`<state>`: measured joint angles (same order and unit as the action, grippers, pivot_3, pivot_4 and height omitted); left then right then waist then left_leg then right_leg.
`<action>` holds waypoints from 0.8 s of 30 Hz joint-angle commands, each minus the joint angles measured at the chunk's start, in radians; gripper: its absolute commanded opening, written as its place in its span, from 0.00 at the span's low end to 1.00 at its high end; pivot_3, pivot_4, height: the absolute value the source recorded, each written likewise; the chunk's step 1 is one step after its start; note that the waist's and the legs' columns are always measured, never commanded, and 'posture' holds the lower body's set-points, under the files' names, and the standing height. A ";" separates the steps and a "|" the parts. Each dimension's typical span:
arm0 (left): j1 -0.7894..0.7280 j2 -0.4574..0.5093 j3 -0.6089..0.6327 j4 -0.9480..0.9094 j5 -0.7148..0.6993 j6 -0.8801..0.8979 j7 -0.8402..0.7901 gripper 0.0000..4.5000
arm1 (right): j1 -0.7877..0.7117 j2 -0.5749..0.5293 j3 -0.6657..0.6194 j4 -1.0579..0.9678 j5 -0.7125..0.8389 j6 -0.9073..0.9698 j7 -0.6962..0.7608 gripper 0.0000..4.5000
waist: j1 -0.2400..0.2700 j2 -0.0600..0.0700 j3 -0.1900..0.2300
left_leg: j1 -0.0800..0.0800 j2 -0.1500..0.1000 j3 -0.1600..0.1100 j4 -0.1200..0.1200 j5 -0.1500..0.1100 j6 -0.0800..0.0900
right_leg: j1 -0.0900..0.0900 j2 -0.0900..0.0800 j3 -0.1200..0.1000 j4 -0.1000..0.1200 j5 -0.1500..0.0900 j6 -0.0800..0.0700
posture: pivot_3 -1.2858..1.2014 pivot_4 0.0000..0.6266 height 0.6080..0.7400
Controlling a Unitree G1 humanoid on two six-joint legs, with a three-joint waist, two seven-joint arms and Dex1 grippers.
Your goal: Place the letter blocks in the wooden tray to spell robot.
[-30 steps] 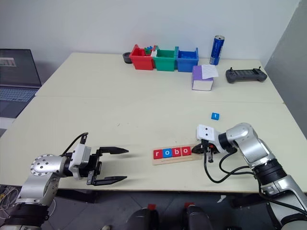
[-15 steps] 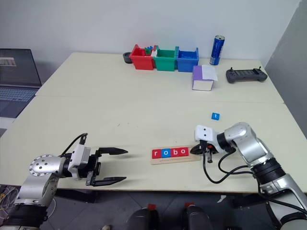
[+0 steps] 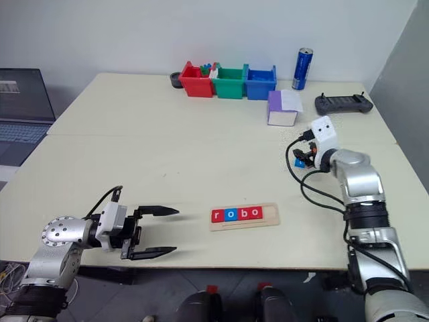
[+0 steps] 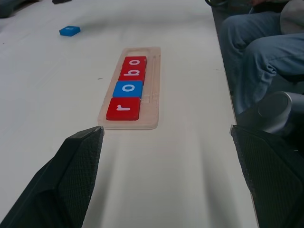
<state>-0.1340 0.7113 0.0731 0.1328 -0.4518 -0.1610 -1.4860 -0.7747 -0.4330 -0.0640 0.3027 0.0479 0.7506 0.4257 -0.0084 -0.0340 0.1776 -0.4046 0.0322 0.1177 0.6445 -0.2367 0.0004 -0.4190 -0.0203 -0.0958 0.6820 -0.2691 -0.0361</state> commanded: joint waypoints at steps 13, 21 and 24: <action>-0.008 -0.003 -0.001 0.007 -0.005 -0.016 -0.015 1.00 | 0.003 0.224 -0.139 -0.020 0.030 0.102 -0.374 1.00 | -0.019 0.000 0.000 | -0.002 0.000 0.000 0.000 0.000 0.000 | -0.001 0.000 0.000 0.000 0.000 0.000 | 0.52 0.24 1.00; -0.016 -0.004 -0.001 0.013 -0.006 -0.019 -0.018 1.00 | -0.041 0.256 -0.153 0.130 0.021 -0.016 -0.474 1.00 | -0.022 0.000 0.000 | -0.002 0.000 0.000 0.000 0.000 0.000 | -0.001 0.000 0.000 0.000 0.000 0.000 | 0.52 0.24 1.00; -0.015 -0.006 0.002 0.009 -0.013 -0.018 -0.022 1.00 | -0.058 0.282 -0.202 0.216 0.058 -0.050 -0.506 1.00 | -0.023 0.000 0.000 | -0.001 0.000 0.000 0.000 0.000 0.000 | -0.001 0.000 0.000 0.000 0.000 0.000 | 0.52 0.24 1.00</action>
<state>-0.1420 0.7057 0.0725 0.1556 -0.4521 -0.1651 -1.4984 -0.8125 -0.1603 -0.2280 0.4879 0.0796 0.7281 -0.0533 -0.0315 -0.0341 0.1774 -0.4059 0.0318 0.1178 0.6446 -0.2367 0.0007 -0.4197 -0.0201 -0.0953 0.6823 -0.2689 -0.0356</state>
